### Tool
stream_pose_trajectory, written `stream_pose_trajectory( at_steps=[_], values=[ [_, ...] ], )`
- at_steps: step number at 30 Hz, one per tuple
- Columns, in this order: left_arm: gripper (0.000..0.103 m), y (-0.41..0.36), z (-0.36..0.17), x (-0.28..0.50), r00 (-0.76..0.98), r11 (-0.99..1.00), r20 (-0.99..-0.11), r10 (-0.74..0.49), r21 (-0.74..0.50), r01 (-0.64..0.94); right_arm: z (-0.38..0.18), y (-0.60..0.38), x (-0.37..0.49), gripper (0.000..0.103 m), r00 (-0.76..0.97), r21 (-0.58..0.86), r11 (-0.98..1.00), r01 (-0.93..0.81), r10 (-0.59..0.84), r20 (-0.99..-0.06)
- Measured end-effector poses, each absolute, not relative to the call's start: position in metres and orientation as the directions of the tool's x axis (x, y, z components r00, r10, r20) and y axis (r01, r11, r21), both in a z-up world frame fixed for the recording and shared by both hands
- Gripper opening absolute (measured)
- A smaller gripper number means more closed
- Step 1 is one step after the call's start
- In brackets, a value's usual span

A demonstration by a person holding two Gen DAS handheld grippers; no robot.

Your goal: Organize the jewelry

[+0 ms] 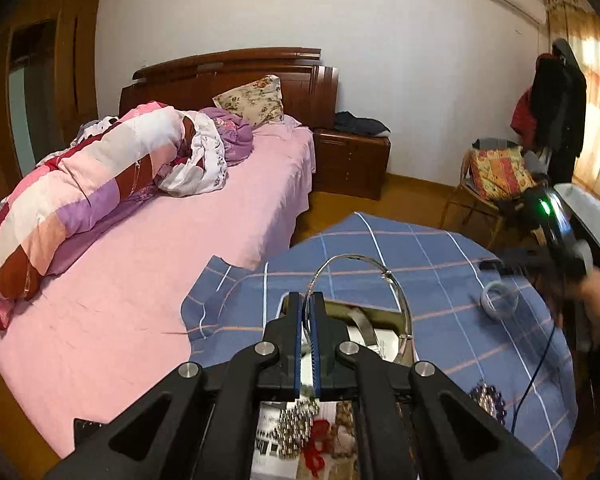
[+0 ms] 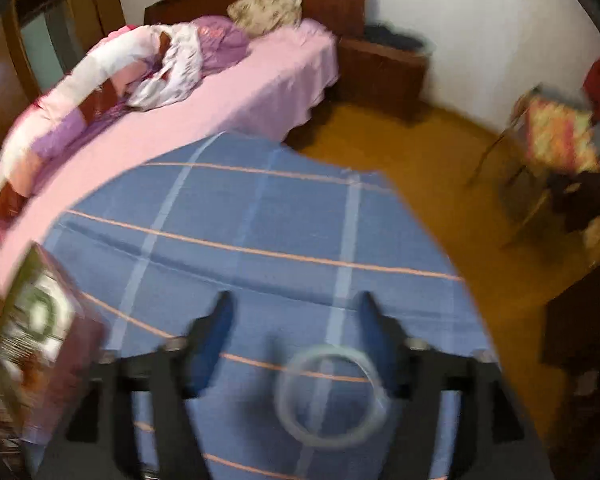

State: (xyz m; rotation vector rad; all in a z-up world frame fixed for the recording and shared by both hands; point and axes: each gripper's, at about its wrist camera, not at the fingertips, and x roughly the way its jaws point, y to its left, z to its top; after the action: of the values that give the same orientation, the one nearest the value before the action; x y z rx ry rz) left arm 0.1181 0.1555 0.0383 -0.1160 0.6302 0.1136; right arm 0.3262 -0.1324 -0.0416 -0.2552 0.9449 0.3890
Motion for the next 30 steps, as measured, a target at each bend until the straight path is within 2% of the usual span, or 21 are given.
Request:
stream_pose_trajectory(
  at_steps=[1,2,3,8,10,12,16,18,21,22,23,30],
  values=[
    [0.002,0.156,0.035,0.121,0.797,0.987,-0.602,0.058,-0.085,-0.136,-0.05,-0.14,0.322,0.092,0.53,-0.059,0.907,-0.417,0.19,-0.827],
    [0.002,0.154,0.032,0.122,0.792,0.987,-0.608,0.054,-0.087,-0.133,-0.058,-0.151,0.32,0.076,0.55,-0.057,0.925,-0.376,0.174,-0.817],
    [0.002,0.15,0.03,0.123,0.791,0.989,-0.61,0.053,-0.076,-0.125,-0.063,-0.159,0.319,0.071,0.538,-0.007,0.927,-0.374,0.211,-0.816],
    [0.002,0.143,0.019,0.129,0.77,0.992,-0.636,0.046,-0.064,-0.112,-0.084,-0.172,0.318,0.071,0.48,0.047,0.917,-0.396,0.251,-0.841],
    [0.002,0.143,0.016,0.128,0.765,0.992,-0.643,0.042,-0.067,-0.11,-0.077,-0.174,0.314,0.071,0.526,0.005,0.922,-0.387,0.225,-0.82],
    [0.002,0.143,0.012,0.128,0.756,0.991,-0.652,0.047,-0.063,-0.115,-0.066,-0.175,0.302,0.072,0.566,0.015,0.916,-0.401,0.26,-0.782],
    [0.002,0.144,-0.003,0.131,0.732,0.99,-0.68,0.041,-0.073,-0.123,-0.068,-0.158,0.287,0.071,0.522,0.037,0.888,-0.459,0.303,-0.797],
    [0.002,0.143,-0.008,0.132,0.726,0.99,-0.687,0.041,-0.07,-0.122,-0.08,-0.153,0.285,0.065,0.481,0.04,0.876,-0.481,0.302,-0.823],
    [0.002,0.144,-0.014,0.133,0.716,0.989,-0.698,0.034,-0.078,-0.124,-0.09,-0.141,0.284,0.049,0.495,-0.01,0.865,-0.502,0.278,-0.823],
    [0.002,0.144,-0.015,0.131,0.713,0.989,-0.7,0.035,-0.08,-0.127,-0.088,-0.141,0.285,0.022,0.496,-0.006,0.867,-0.498,0.279,-0.822],
    [0.002,0.147,-0.017,0.13,0.711,0.988,-0.702,0.034,-0.084,-0.131,-0.085,-0.139,0.287,0.014,0.507,-0.015,0.876,-0.482,0.265,-0.82],
    [0.002,0.16,-0.02,0.122,0.714,0.984,-0.699,0.046,-0.092,-0.153,-0.057,-0.117,0.26,0.013,0.545,-0.034,0.846,-0.533,0.312,-0.778]
  ],
)
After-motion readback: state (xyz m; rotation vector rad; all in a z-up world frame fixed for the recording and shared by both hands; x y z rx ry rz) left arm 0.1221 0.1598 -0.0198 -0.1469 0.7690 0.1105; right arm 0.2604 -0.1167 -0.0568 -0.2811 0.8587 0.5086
